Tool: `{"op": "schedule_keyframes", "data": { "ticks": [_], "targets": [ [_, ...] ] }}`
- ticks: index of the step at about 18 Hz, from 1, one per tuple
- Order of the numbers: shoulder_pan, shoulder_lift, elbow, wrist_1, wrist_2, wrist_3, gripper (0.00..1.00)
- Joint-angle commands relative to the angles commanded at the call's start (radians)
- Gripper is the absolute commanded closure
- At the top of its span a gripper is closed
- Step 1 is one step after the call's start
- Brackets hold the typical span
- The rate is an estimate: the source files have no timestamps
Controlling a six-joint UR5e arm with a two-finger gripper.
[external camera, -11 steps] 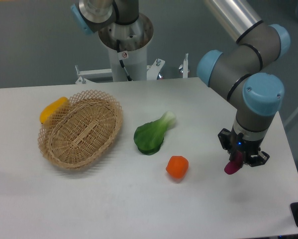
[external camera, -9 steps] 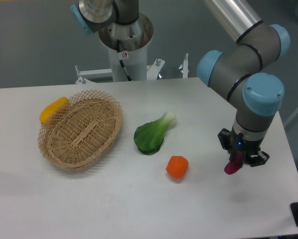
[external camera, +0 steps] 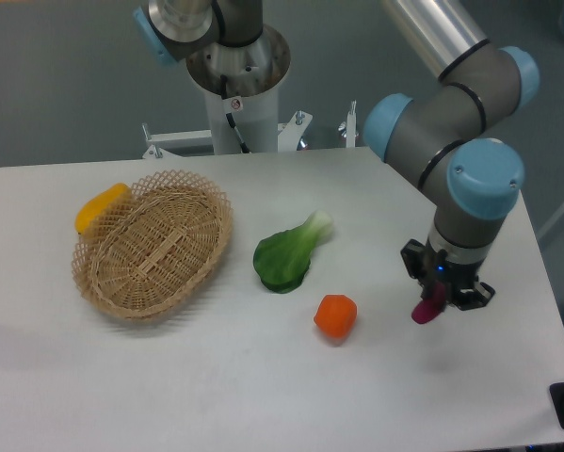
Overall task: Place the sweet potato on the table
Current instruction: 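Move the gripper holding the purple sweet potato toward the bok choy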
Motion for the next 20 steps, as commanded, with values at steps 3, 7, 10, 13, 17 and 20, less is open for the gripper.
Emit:
{"op": "schedule_keyframes", "data": {
  "ticks": [3, 7, 10, 13, 17, 20],
  "targets": [
    [0.014, 0.032, -0.095, 0.089, 0.003, 0.078, 0.90],
    [0.049, 0.071, -0.172, 0.111, 0.000, 0.173, 0.89],
    [0.048, 0.072, -0.194, 0.112, 0.000, 0.175, 0.88],
    [0.046, 0.072, -0.227, 0.137, 0.000, 0.175, 0.83],
    [0.055, 0.071, -0.301, 0.198, 0.000, 0.233, 0.75],
    [0.067, 0.075, -0.301, 0.200, 0.000, 0.245, 0.49]
  ]
}}
